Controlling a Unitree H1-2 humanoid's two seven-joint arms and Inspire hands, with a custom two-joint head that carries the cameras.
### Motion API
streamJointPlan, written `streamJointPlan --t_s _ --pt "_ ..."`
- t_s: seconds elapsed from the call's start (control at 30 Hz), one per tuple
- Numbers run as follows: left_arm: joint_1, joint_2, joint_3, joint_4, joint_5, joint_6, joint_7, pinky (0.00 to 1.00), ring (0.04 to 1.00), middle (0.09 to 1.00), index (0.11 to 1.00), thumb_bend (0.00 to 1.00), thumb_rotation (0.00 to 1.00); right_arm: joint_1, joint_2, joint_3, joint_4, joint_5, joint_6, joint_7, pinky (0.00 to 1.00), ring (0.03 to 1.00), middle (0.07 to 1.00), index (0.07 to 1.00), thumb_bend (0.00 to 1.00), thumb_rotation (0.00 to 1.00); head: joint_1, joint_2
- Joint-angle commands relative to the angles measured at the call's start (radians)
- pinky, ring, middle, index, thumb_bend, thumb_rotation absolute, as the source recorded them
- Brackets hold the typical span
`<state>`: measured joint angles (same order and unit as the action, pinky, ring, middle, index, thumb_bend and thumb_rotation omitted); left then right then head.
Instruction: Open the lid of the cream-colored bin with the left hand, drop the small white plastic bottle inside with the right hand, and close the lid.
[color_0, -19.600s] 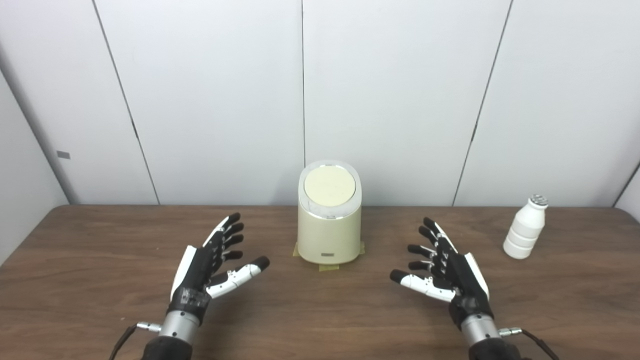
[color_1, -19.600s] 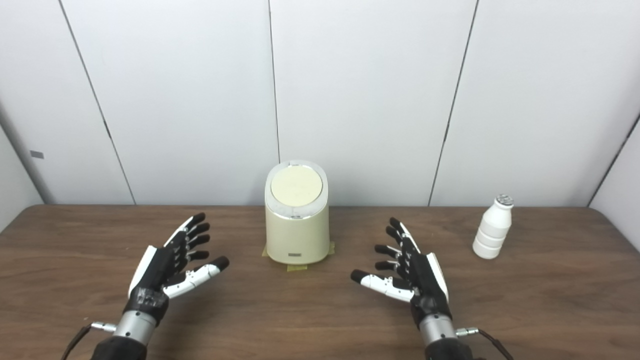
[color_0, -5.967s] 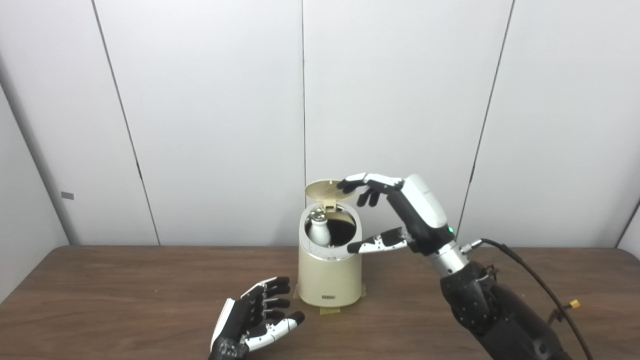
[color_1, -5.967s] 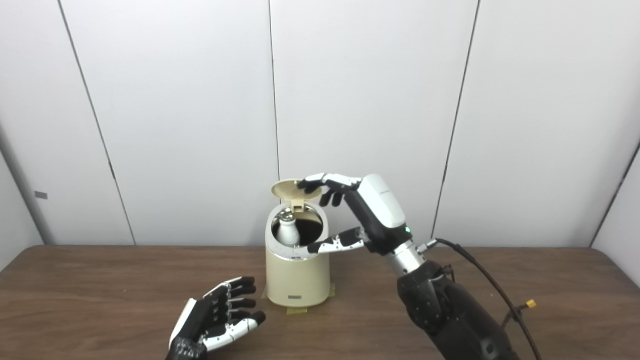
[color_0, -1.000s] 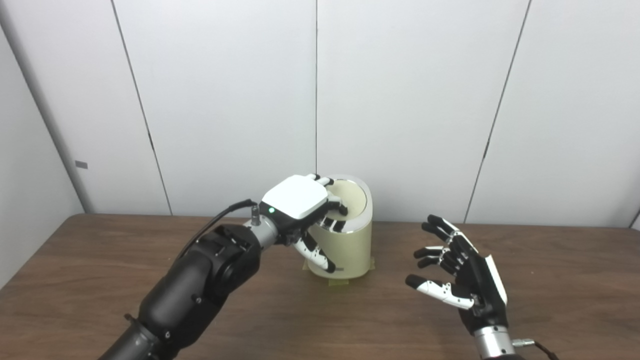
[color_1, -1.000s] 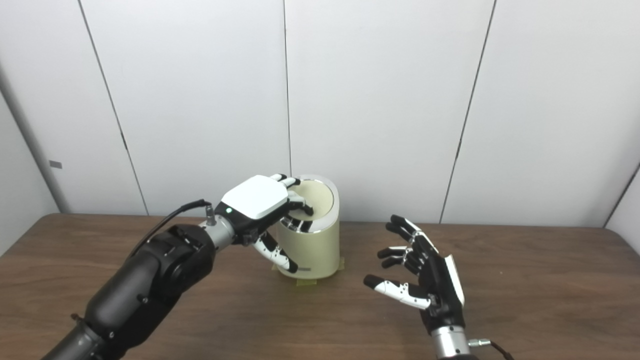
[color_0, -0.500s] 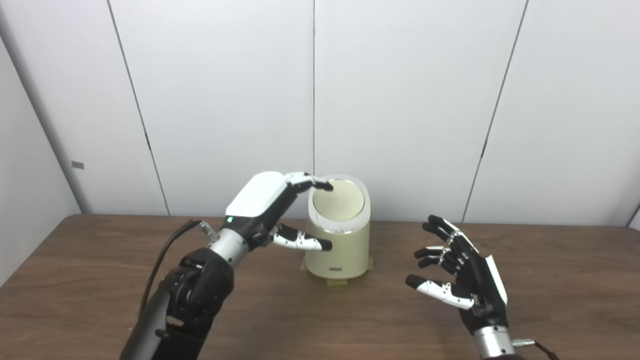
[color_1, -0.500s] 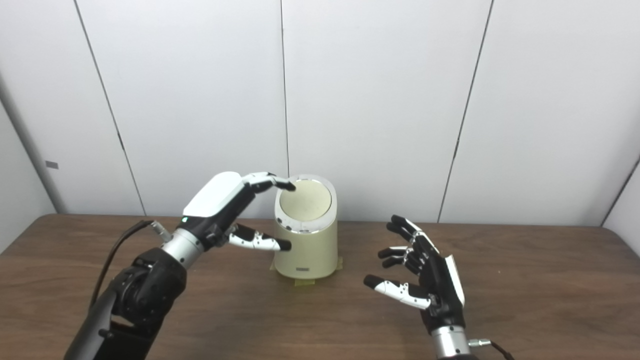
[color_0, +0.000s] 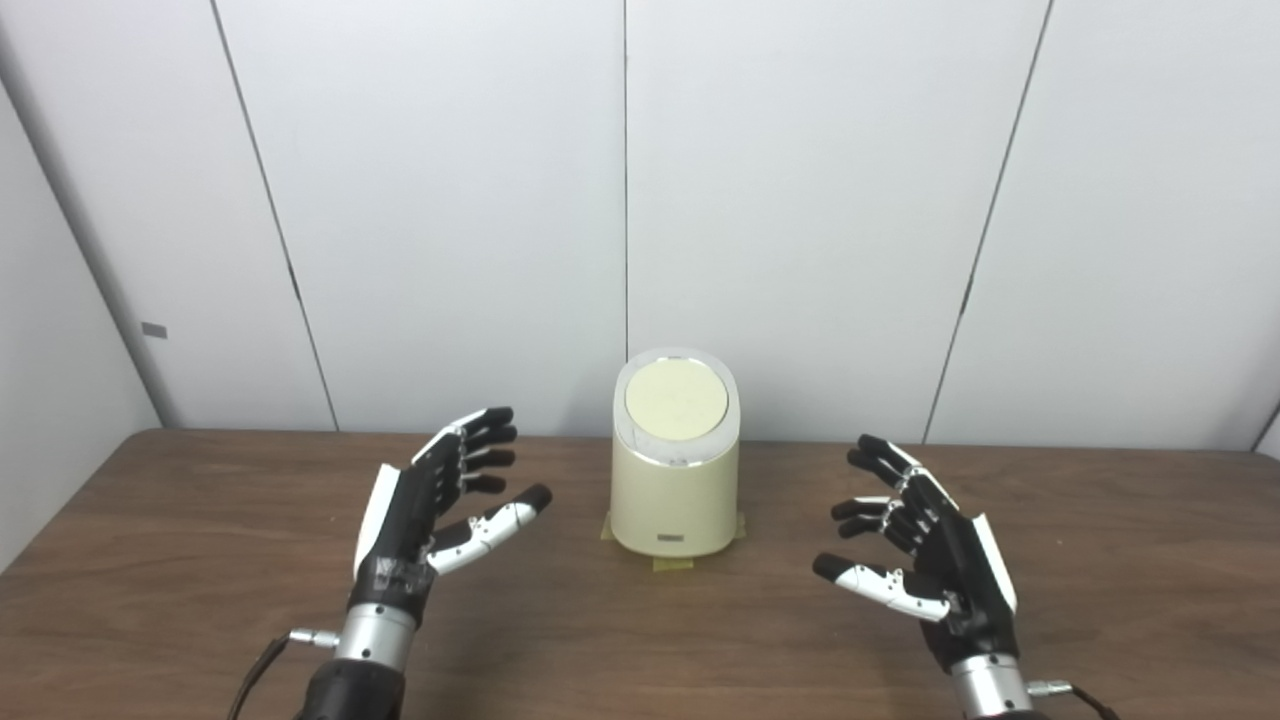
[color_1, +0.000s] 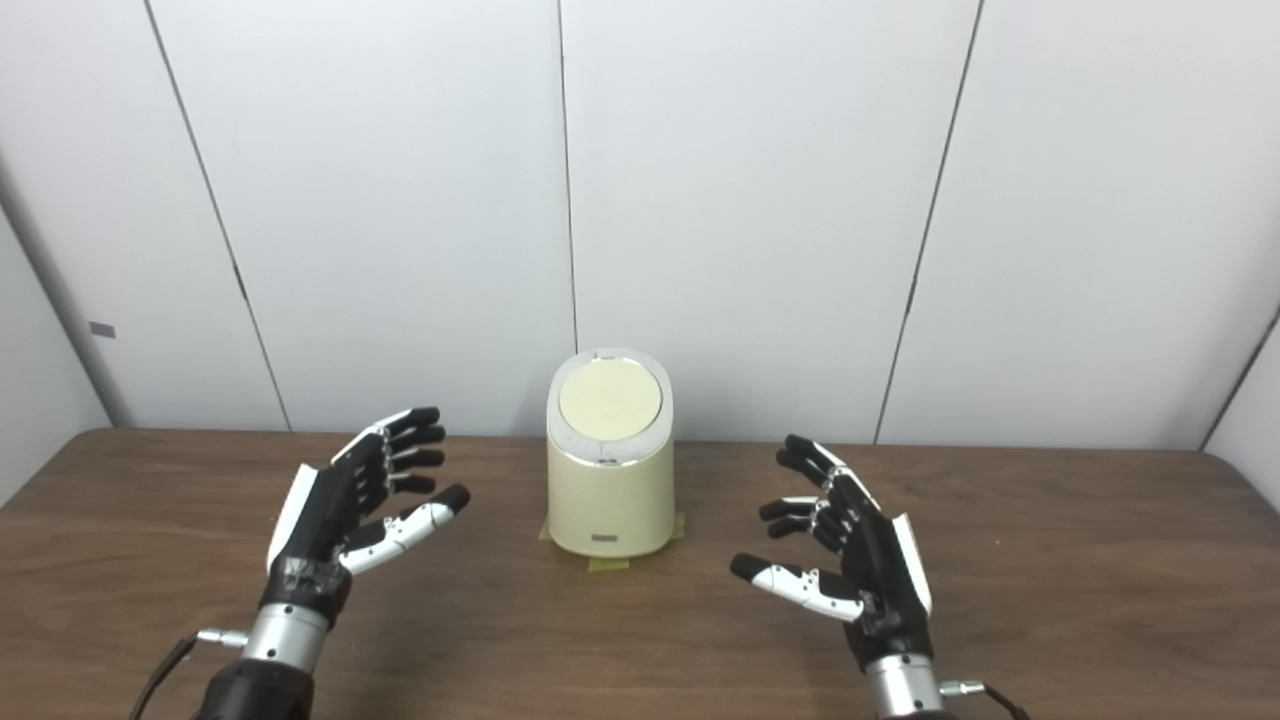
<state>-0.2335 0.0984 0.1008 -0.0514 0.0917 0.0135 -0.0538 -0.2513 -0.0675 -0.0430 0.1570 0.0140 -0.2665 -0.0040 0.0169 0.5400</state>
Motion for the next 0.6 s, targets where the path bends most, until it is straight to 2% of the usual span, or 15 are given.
streamJointPlan --t_s 0.0,0.13,0.57 --pt "-0.026 0.006 -0.001 -0.003 -0.041 -0.05 -0.007 0.61 0.708 0.762 0.793 0.71 0.21 -0.026 -0.001 -0.003 -0.045 -0.002 -0.021 -0.003 0.49 0.597 0.802 0.799 0.83 0.14 0.001 0.0" --pt "0.0 0.023 -0.011 0.022 -0.065 -0.068 -0.02 0.55 0.678 0.745 0.777 0.71 0.23 -0.027 0.001 -0.002 -0.041 0.0 -0.029 -0.001 0.5 0.608 0.804 0.796 0.82 0.12 -0.001 0.001" --pt "-0.003 0.055 -0.031 0.028 -0.068 -0.073 -0.038 0.56 0.684 0.751 0.777 0.71 0.2 -0.013 0.014 0.006 -0.077 -0.021 0.015 -0.006 0.51 0.651 0.813 0.799 0.82 0.13 -0.021 -0.004"
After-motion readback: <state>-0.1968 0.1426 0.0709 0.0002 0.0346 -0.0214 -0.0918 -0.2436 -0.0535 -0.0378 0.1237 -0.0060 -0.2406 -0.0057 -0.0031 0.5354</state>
